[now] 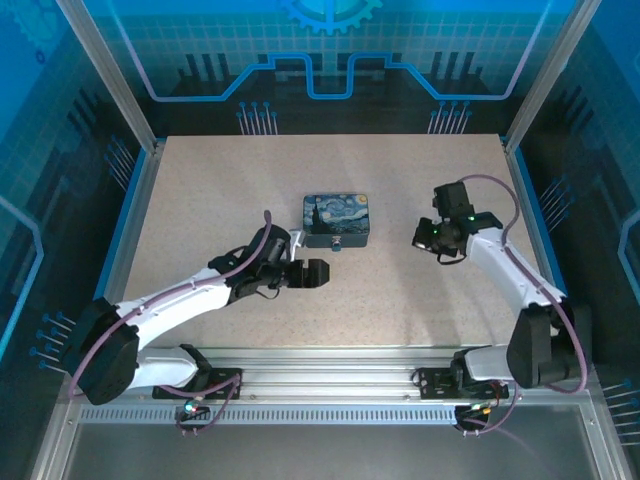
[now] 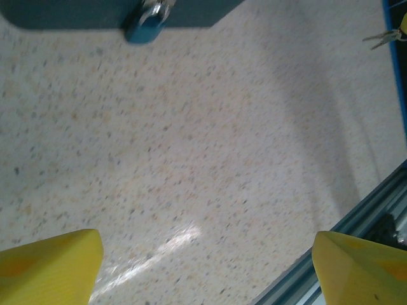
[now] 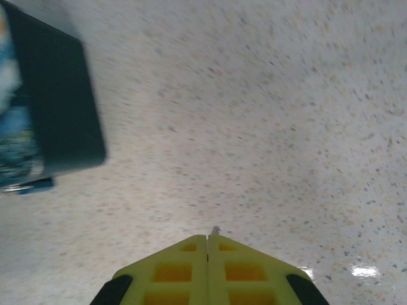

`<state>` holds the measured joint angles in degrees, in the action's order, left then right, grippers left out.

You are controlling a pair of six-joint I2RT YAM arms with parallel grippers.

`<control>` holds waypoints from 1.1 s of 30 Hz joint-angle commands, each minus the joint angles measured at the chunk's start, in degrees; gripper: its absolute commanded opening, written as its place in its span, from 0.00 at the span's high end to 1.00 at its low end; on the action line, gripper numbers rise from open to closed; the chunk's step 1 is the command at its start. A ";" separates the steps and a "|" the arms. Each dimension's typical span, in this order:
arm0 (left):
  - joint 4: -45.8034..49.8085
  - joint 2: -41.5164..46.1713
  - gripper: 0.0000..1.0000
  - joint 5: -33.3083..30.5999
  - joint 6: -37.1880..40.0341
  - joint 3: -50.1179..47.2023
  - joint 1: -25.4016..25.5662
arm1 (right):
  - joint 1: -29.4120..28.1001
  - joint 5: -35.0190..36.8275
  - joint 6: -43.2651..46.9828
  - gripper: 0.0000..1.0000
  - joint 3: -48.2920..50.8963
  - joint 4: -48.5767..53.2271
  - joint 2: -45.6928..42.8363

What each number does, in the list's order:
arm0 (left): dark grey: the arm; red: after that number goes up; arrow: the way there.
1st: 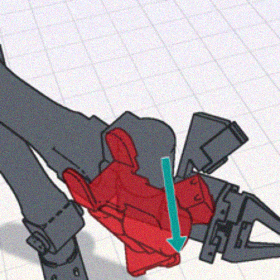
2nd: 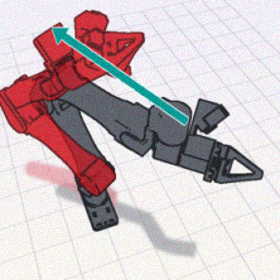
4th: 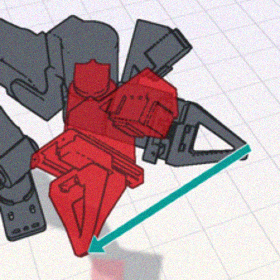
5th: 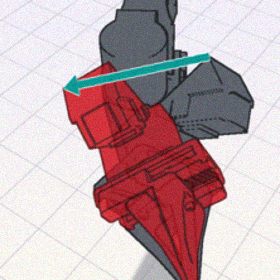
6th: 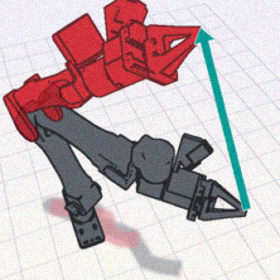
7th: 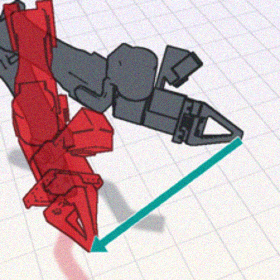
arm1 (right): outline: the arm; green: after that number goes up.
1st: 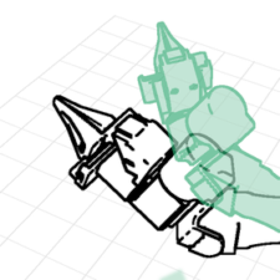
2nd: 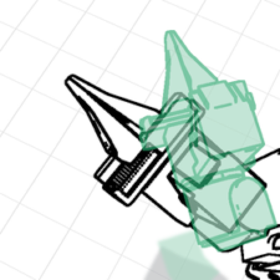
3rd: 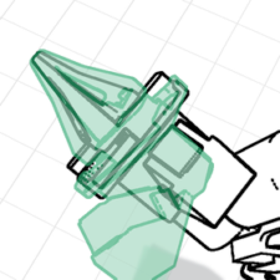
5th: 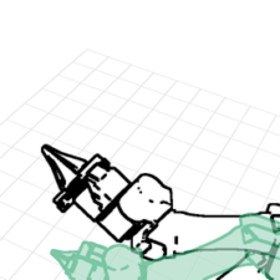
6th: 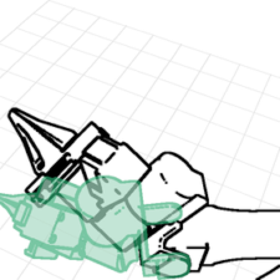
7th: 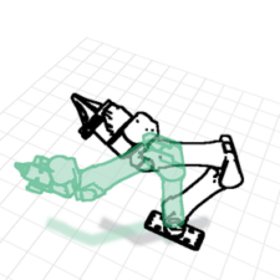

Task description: Unlock the padlock with the key

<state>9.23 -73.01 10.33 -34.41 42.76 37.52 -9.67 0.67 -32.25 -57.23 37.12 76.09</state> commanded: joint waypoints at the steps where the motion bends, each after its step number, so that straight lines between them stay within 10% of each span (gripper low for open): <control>1: -0.26 -0.68 0.14 2.38 -1.32 4.28 -1.80 | -0.29 -6.06 1.22 1.00 -3.79 2.14 -3.73; 33: -29.61 -1.78 0.11 37.67 -8.50 18.86 -9.35 | -15.99 -39.18 -8.75 1.00 -26.03 -4.71 -2.82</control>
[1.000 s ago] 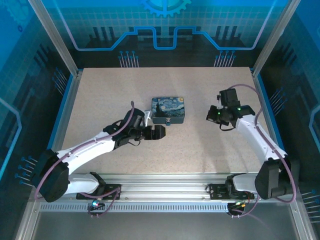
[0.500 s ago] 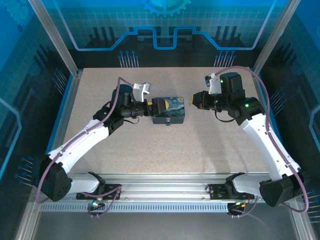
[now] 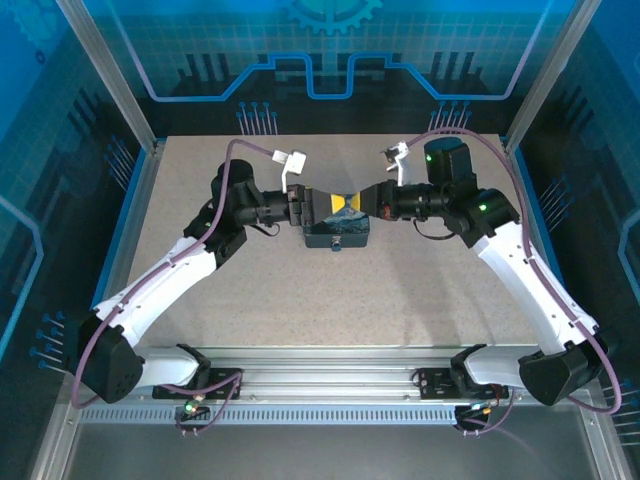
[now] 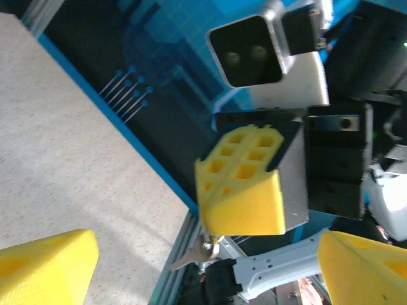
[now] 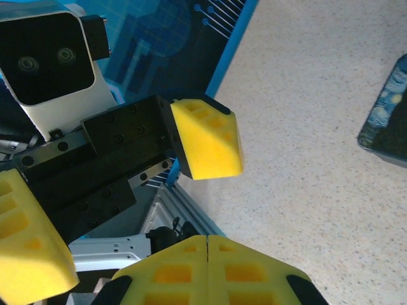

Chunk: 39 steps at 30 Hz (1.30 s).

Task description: Unlock the padlock with the key

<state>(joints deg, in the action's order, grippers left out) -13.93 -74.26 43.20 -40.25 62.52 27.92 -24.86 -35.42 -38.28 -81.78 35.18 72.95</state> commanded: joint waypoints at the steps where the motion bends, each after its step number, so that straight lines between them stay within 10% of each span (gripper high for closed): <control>1: -7.10 -0.62 0.11 5.13 -3.15 -1.15 0.37 | -0.80 -3.46 -3.12 1.00 -1.59 -3.21 0.41; 39: -6.73 -1.17 0.64 4.52 -2.49 -2.30 1.41 | 1.14 -5.40 -5.15 1.00 -1.74 -3.85 0.97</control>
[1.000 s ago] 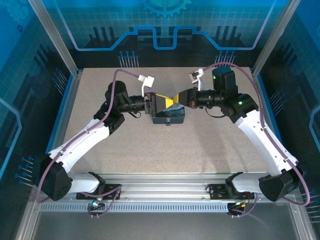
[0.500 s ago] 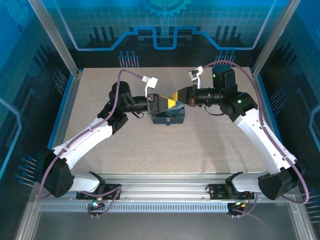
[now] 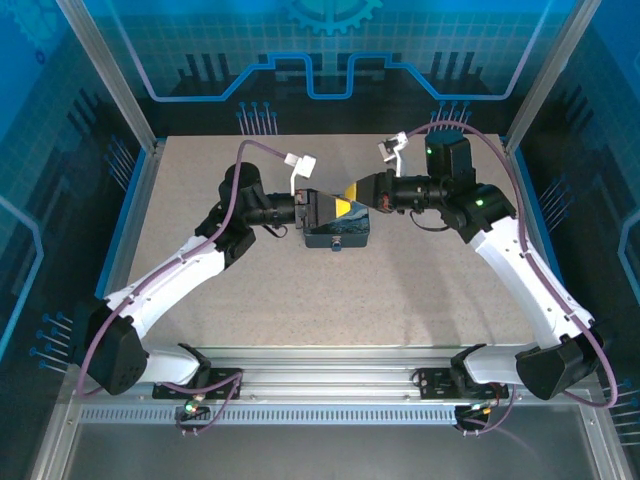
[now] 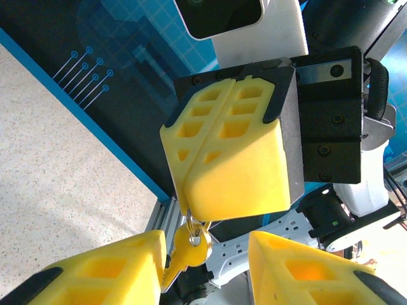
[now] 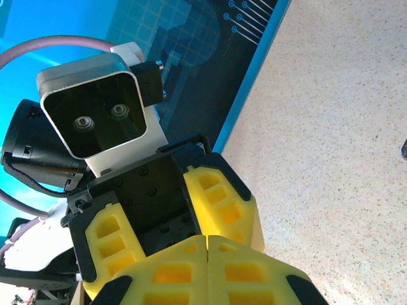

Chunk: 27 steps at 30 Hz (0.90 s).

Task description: Unlock the padlock with the key

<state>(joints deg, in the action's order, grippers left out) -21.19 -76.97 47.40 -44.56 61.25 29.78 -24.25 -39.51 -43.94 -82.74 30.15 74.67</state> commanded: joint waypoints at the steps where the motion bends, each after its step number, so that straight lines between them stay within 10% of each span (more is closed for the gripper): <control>1: 0.60 1.54 0.66 0.34 1.79 -1.18 -0.51 | 0.56 -1.43 0.58 1.00 -0.76 1.27 -0.67; 13: 1.66 2.02 0.88 0.46 2.32 -0.94 -0.60 | 0.65 -1.88 1.36 1.00 -0.75 2.80 -1.02; 27: 6.17 4.00 0.89 -0.09 4.33 -2.01 -0.69 | 1.63 -1.55 0.82 1.00 0.92 2.20 -2.98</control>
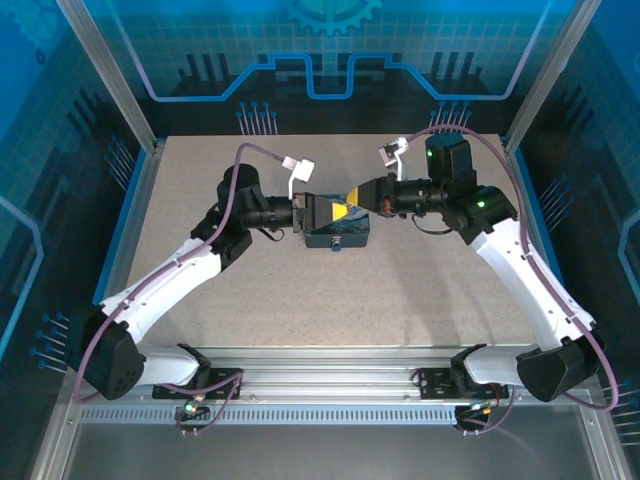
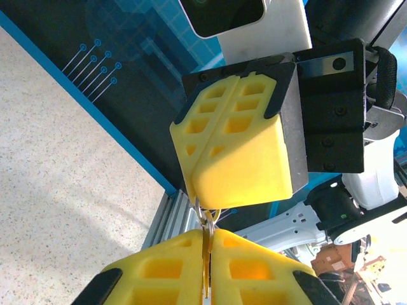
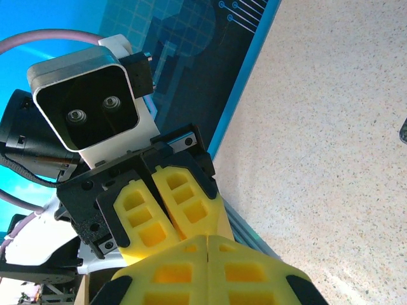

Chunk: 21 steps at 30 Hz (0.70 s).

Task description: Unlock the padlock with the key

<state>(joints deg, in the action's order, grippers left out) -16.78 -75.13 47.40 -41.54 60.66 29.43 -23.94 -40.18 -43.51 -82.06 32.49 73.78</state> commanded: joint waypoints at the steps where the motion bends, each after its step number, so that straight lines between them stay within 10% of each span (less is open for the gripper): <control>1: 1.75 2.18 0.88 -0.11 1.22 -1.60 -0.34 | 1.40 -0.94 0.27 1.00 0.30 -0.27 -2.11; 21: 8.15 3.15 1.00 -0.47 4.70 -0.25 -0.50 | 2.28 -1.65 0.76 0.98 3.28 -1.25 -3.24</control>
<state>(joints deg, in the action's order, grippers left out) -12.69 -73.52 46.81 -38.79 59.61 29.43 -23.44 -41.21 -43.51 -79.44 32.25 72.82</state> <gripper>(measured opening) 0.053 0.063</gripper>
